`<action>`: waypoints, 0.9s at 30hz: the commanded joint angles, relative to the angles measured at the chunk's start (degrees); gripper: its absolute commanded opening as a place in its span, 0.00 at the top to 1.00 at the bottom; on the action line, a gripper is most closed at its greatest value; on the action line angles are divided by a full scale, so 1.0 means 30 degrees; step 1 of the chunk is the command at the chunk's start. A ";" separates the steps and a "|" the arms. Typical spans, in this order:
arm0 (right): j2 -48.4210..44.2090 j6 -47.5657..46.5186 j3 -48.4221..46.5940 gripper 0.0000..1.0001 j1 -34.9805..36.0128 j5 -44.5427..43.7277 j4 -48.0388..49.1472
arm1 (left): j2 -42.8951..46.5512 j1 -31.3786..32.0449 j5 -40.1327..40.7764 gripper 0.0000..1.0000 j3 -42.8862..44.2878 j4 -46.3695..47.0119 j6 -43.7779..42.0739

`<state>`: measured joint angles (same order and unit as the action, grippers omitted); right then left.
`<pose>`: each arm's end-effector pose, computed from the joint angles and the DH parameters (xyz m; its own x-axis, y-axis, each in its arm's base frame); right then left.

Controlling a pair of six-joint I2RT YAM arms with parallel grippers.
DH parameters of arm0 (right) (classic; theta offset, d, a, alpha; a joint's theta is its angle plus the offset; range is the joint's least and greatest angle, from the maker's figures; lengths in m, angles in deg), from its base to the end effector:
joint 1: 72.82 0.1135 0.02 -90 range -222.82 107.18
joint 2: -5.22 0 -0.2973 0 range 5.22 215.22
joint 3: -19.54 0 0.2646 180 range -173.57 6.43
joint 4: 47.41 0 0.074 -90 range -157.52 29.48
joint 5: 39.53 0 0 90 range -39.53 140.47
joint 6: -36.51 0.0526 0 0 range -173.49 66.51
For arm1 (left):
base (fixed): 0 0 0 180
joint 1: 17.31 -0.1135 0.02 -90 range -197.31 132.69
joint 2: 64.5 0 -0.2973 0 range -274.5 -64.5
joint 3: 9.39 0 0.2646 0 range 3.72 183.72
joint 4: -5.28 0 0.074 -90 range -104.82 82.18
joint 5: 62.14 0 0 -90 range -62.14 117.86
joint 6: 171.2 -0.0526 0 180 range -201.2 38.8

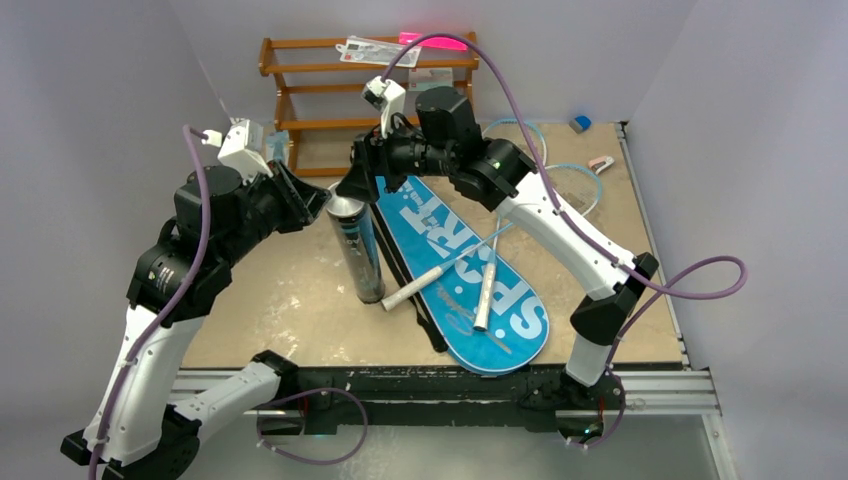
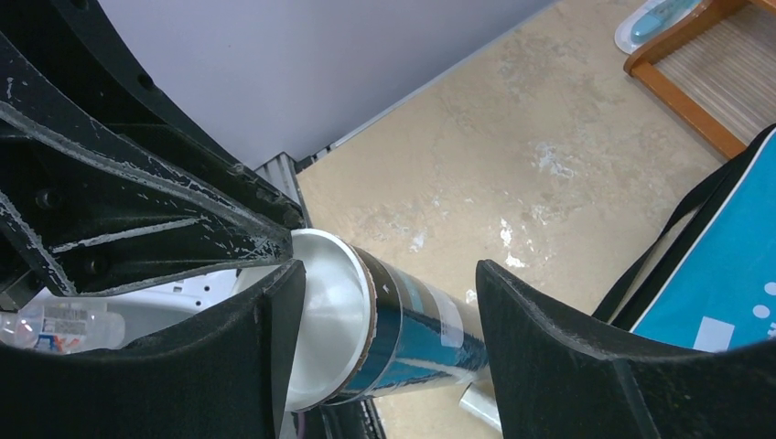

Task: Pack up the badminton gear
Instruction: Close the lid on the shuttle tube.

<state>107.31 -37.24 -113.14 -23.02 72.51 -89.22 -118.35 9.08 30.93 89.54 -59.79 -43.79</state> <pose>0.2628 0.3415 0.5150 -0.3852 -0.0539 -0.9213 -0.8726 0.3461 0.3446 0.1359 -0.0643 0.4977 -0.4855 -0.4363 -0.7576 0.1307 0.8206 -0.5564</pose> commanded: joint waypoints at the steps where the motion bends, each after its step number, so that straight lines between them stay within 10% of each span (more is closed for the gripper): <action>1: 0.0245 -0.0998 0.0779 0.30 0.0073 -0.0109 -0.2786 | -0.0734 0.0050 0.0476 0.80 -0.0621 -0.4749 -0.1253; 20: -0.1970 0.0758 0.7980 0.44 0.0070 -0.0545 0.3112 | -0.1084 0.0049 0.0663 0.77 0.0371 -0.3555 -0.1790; 27: -0.1952 0.0719 0.8193 0.44 0.0081 -0.0103 0.3849 | 0.1266 0.0050 0.0870 0.45 0.0573 -0.1369 -0.1706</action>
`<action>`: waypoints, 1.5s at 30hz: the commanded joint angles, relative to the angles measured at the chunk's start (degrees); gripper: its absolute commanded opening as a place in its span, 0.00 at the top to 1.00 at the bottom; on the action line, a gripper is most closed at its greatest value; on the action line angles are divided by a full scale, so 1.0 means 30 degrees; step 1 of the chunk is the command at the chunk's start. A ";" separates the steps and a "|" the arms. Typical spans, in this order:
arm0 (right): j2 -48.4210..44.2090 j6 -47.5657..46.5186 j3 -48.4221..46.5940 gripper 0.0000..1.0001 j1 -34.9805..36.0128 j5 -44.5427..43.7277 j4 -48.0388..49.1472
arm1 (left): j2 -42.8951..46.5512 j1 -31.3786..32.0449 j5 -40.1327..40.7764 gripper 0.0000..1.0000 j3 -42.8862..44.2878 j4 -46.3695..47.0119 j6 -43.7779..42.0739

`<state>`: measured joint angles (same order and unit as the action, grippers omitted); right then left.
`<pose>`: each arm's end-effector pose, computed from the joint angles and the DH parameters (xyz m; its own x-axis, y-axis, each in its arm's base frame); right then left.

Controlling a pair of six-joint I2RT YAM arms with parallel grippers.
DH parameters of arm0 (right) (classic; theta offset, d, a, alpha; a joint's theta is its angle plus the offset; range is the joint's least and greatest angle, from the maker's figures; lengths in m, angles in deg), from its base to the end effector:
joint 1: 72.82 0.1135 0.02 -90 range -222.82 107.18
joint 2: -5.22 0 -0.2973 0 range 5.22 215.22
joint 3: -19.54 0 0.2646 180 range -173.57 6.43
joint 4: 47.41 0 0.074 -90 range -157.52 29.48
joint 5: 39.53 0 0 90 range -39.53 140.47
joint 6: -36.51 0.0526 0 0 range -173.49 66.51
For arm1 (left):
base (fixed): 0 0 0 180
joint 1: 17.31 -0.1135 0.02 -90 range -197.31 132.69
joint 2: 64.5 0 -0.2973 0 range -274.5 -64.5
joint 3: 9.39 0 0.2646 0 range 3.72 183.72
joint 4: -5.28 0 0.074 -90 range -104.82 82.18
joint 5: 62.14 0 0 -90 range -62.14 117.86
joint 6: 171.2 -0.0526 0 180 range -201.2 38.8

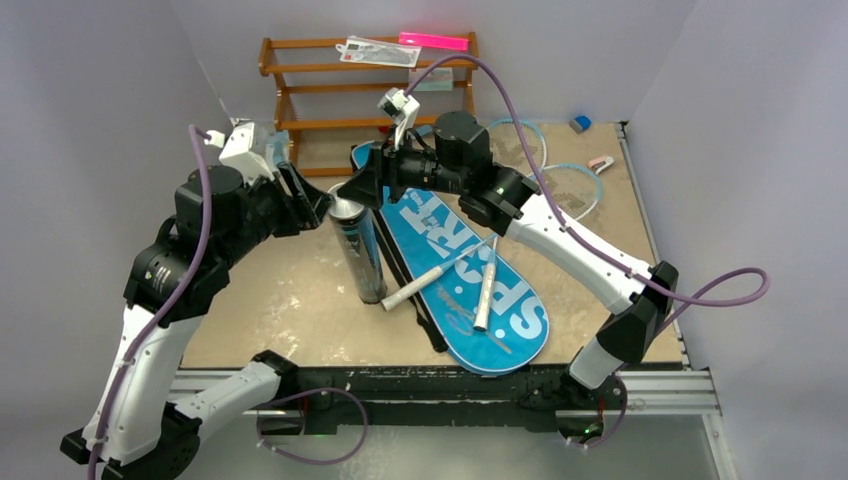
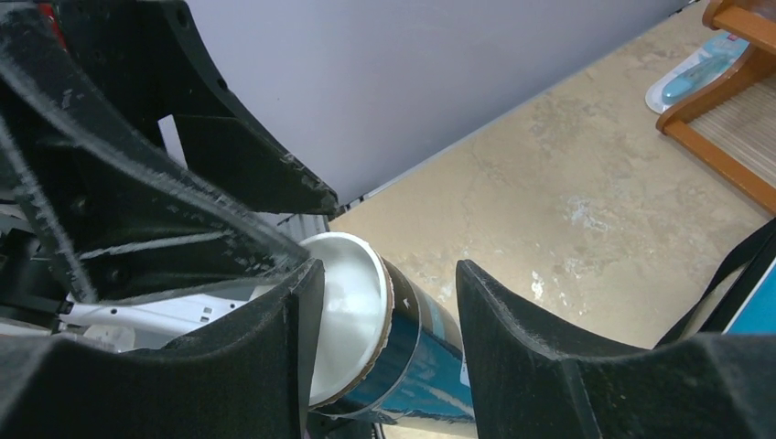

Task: Pack up the badminton gear
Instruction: Close the lid on the shuttle tube, then pick up the shuttle tube at the center of the board.

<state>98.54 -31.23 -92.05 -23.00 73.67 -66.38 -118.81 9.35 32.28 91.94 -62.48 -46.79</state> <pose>0.2492 0.3272 0.4918 -0.3696 0.1020 -0.9236 -0.8821 0.2738 0.3832 0.1316 -0.0615 0.5038 -0.4775 -0.3907 -0.7870 0.1371 0.8516 -0.5060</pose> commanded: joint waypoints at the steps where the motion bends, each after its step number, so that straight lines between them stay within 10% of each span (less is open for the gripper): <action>1: 0.0959 -0.1230 0.1200 0.44 0.0056 -0.0511 -0.3597 | 0.1759 -0.0041 0.0450 0.41 -0.0243 -0.0338 -0.0872; 14: 0.2222 -0.1401 -0.4843 0.34 -0.0283 -0.1371 -0.5999 | 0.8377 -0.0039 -0.5860 0.19 -0.9156 0.5714 -0.7294; 34: 0.2073 -0.1079 -0.5829 0.35 -0.1557 -0.0865 -0.5581 | 0.5740 -0.0037 -0.5060 0.12 -1.7684 1.9827 -0.8271; 41: 0.0553 -0.1827 -0.6451 0.29 -0.3239 -0.3859 -0.6579 | 0.3805 -0.0156 -0.0252 0.75 -1.5811 1.8038 -0.8870; 45: -0.1948 -0.2357 -0.3619 0.24 -0.3898 -0.6903 -0.5883 | 0.1380 -0.1125 0.1219 0.82 -1.2866 1.4032 -0.8486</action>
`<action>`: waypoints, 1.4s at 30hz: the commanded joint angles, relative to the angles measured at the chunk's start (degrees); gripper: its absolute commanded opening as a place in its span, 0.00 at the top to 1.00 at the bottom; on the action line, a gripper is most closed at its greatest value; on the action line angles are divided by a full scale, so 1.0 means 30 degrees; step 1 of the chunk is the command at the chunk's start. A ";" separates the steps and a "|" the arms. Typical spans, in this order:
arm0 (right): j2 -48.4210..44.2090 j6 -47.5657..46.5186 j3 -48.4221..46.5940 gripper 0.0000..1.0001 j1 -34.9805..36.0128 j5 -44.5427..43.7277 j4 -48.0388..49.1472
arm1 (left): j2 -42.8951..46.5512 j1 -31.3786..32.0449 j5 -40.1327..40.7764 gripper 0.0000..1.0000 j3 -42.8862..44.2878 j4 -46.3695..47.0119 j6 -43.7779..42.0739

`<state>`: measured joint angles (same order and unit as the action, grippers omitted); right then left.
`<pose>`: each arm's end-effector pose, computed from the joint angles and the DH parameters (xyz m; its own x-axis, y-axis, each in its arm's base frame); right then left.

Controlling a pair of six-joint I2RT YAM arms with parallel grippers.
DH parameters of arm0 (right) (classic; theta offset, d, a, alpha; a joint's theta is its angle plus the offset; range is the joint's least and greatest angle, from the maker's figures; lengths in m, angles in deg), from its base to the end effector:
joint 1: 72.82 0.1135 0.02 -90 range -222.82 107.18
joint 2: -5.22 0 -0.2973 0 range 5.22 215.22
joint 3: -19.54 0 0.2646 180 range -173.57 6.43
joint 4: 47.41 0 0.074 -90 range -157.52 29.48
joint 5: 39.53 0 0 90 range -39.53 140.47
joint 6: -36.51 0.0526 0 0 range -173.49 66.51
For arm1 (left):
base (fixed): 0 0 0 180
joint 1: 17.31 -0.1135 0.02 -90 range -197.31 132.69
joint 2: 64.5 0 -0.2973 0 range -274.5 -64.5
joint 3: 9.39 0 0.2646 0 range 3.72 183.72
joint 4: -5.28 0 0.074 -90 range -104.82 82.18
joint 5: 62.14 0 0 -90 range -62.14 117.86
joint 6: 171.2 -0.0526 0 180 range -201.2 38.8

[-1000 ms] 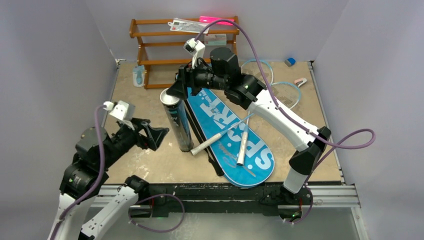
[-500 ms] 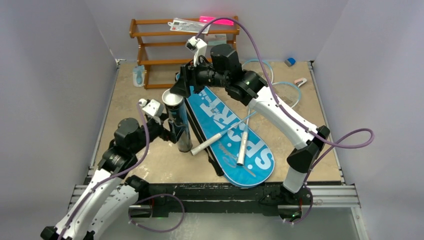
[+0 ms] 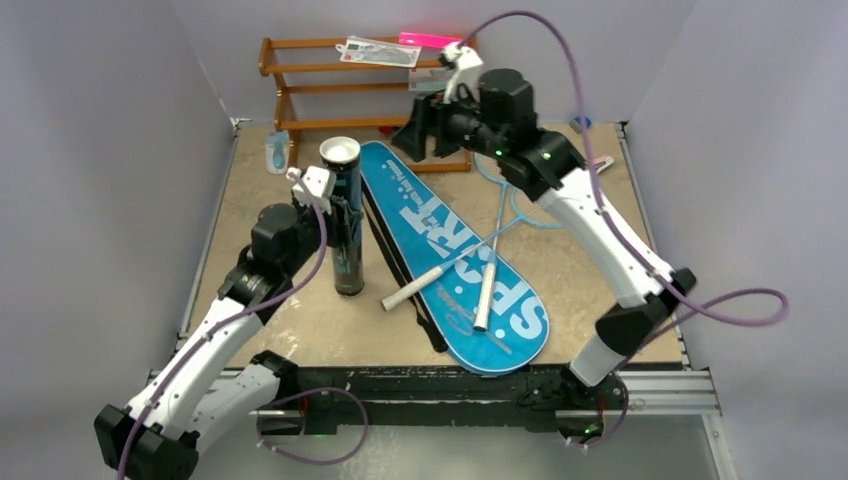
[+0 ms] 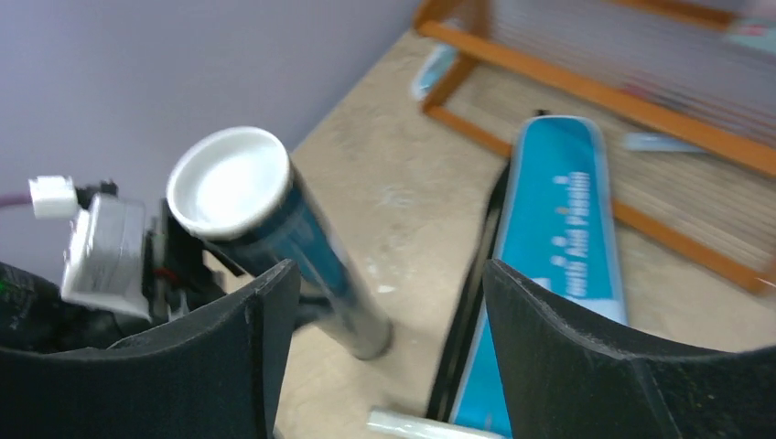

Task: Pack up the badminton gear
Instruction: Pick up the shuttle tube at the center of the board, then place the shuttle tube at the center of the board.

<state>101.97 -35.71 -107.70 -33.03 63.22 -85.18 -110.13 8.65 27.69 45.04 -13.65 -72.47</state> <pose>0.3055 0.2695 0.5271 -0.3347 0.1088 -0.9360 -0.7248 0.6050 0.3295 0.1781 -0.0869 0.3442 -0.2231 -0.0602 -0.9729 0.4113 0.8991 -0.1499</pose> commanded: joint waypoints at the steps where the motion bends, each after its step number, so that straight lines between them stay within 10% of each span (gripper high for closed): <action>1: -0.3780 -0.0943 0.2468 0.23 -0.0637 -0.4074 0.0621 | -0.2134 -0.1409 0.2424 0.83 0.3441 -0.3016 0.0227; 9: -0.7340 -0.0990 0.8543 0.23 -0.0754 -0.5466 0.0667 | -1.0076 -0.7916 -0.2382 0.79 0.9956 -1.0448 0.1685; 12: -0.7811 -0.0822 1.1213 0.28 -0.0754 -0.3519 0.0827 | -1.2446 -0.8497 -0.3427 0.58 1.0860 -1.0745 0.2413; 24: -0.8484 0.3572 1.8973 0.31 -0.0834 -0.6219 0.1627 | -1.8602 -1.0203 -0.6669 0.56 1.2330 -0.9162 0.4069; 28: -0.6687 0.4007 1.8174 0.31 -0.2567 -0.6937 0.0492 | -1.9231 -1.0321 -0.7019 0.33 1.3075 -1.0030 0.4030; 42: -0.3612 0.8291 1.7842 0.37 -0.7666 -0.6811 0.3818 | -1.5261 -1.0329 -0.8806 0.18 1.1567 -0.9467 0.4052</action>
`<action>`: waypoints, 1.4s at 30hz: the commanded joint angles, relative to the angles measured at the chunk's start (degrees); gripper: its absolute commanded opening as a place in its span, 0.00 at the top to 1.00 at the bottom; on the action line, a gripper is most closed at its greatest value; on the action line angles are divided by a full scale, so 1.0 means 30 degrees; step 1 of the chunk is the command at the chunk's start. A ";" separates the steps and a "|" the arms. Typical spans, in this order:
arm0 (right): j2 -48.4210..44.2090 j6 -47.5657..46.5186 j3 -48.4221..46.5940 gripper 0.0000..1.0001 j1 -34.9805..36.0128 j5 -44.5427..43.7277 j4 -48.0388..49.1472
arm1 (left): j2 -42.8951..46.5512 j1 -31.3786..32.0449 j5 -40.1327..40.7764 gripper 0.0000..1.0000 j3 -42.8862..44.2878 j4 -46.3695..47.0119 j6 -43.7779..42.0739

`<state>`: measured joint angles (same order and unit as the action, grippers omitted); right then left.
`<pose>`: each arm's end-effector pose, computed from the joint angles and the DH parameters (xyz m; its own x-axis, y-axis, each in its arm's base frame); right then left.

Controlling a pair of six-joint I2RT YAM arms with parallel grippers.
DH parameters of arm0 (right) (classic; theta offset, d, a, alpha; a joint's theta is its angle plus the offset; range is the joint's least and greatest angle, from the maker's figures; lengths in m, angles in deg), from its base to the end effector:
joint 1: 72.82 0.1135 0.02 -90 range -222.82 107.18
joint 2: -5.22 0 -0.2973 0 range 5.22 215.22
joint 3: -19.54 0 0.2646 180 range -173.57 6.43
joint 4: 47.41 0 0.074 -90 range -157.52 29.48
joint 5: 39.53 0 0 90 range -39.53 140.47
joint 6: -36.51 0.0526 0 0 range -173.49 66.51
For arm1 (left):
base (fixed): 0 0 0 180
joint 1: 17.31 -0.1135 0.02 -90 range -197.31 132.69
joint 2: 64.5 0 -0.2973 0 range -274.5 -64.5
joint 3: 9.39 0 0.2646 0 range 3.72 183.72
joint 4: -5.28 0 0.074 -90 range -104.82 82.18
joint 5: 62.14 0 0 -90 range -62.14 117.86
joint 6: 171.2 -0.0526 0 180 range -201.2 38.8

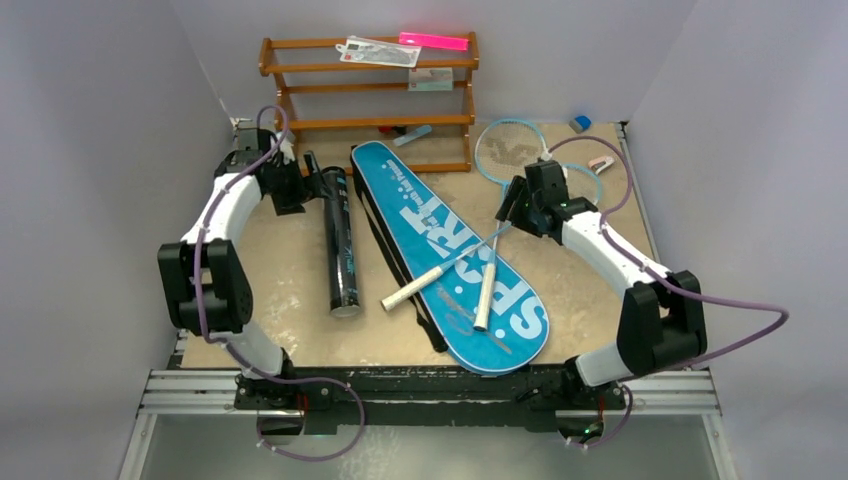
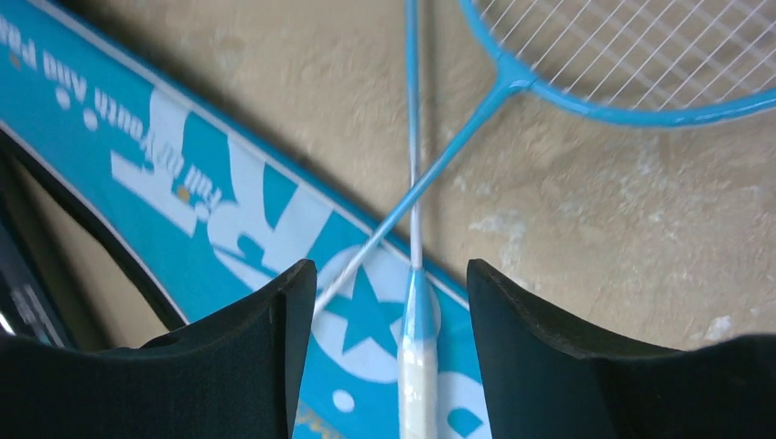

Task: Pack up the badminton gear
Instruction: Place the shuttle tube at the center of the board, then pick up the racket from the center of the board.

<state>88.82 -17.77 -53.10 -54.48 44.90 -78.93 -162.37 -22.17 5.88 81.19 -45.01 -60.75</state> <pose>0.3242 0.1021 0.2733 -0.6636 0.3922 -0.6370 0.1752 0.9094 0.3774 0.3893 0.0133 0.2708 -0.8305 -0.3958 -0.3919 -0.1801 0.8567 -0.4834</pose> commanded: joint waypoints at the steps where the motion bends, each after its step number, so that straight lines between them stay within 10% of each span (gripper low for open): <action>1: 0.1370 0.2554 -0.0517 0.38 -0.0557 -0.0927 0.1830 | 0.2676 -0.0050 -0.2102 0.18 -0.1024 0.1504 0.0211; 13: 0.5185 0.4586 -0.0314 0.49 -0.1521 -0.0288 0.4244 | 0.6232 0.4075 -0.1619 0.43 -0.8112 0.8173 0.4165; 22: 0.6147 0.2927 -0.1329 1.00 -0.1756 0.0882 0.4014 | 0.5334 0.4969 -0.1363 0.41 -0.7715 0.7747 0.2640; 42: -0.3778 0.0963 0.2495 1.00 -0.1769 0.2957 0.3474 | 0.6143 1.0075 -0.4150 0.40 -0.9057 1.5596 0.4919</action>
<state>81.93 -14.57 -47.74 -60.03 48.36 -70.25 -147.35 5.52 0.18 54.94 -12.10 -48.86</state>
